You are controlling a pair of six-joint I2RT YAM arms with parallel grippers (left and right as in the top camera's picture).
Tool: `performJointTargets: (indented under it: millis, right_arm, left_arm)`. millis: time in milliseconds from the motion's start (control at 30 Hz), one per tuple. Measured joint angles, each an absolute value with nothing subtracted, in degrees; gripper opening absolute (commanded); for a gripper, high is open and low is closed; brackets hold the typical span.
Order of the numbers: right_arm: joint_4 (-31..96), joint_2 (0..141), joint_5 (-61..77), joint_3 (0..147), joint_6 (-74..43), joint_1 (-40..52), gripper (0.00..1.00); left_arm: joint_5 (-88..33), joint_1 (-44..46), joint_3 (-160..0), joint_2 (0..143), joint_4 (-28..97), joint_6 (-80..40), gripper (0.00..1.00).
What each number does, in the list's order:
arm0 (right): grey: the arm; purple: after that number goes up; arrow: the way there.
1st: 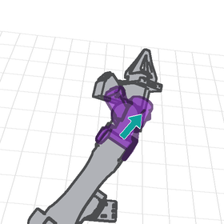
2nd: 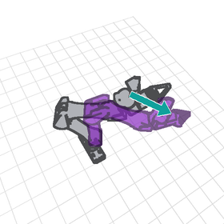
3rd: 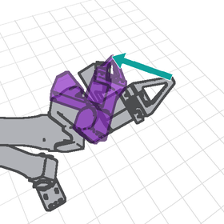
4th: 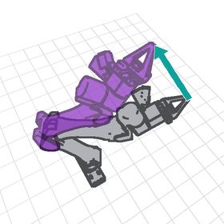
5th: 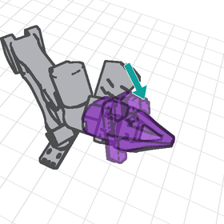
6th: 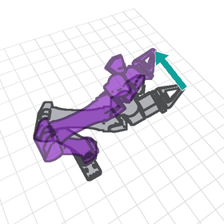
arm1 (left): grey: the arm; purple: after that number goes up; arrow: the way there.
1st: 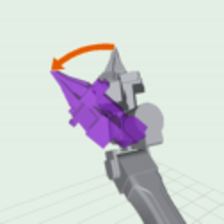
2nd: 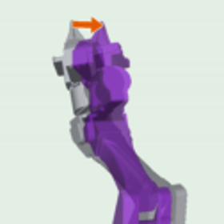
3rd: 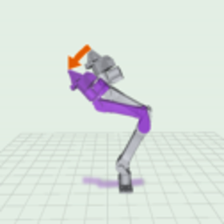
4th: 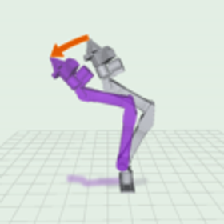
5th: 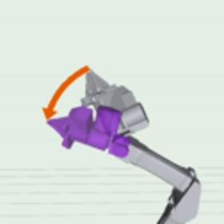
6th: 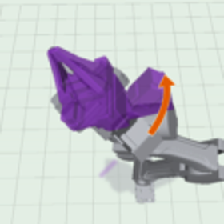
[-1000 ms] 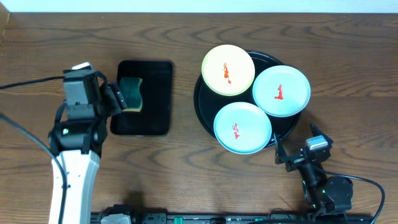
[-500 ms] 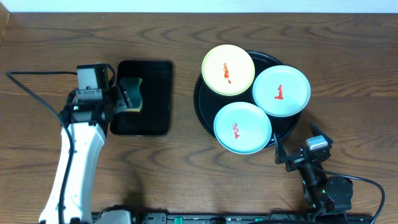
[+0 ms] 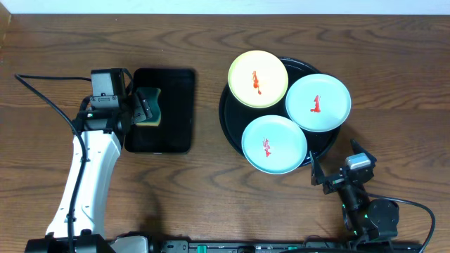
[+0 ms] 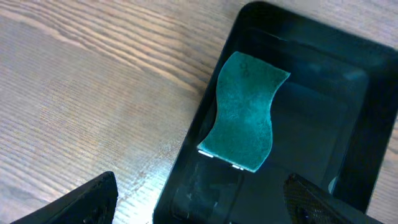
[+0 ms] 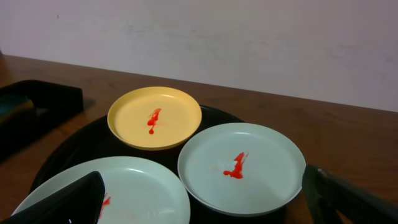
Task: Clean dirty plates on tray and stack at the side
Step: 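Reach the left gripper down to the green sponge on the black tray, then grasp the green sponge with the left gripper and lift it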
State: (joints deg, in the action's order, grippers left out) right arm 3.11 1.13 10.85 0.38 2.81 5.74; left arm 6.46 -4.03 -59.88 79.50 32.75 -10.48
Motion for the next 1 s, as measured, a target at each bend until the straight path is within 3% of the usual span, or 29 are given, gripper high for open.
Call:
performJointTargets:
  millis: [467,1000]
  right_arm:
    - [3.1,1.1,10.9,0.4,2.8,5.7,0.99]
    - [3.1,1.1,10.9,0.4,2.8,5.7,0.99]
  left_arm:
    - [4.8,0.4,-59.9,89.0,27.3,-10.5,0.75]
    - [6.4,0.4,-59.9,94.3,24.6,-10.5,0.75]
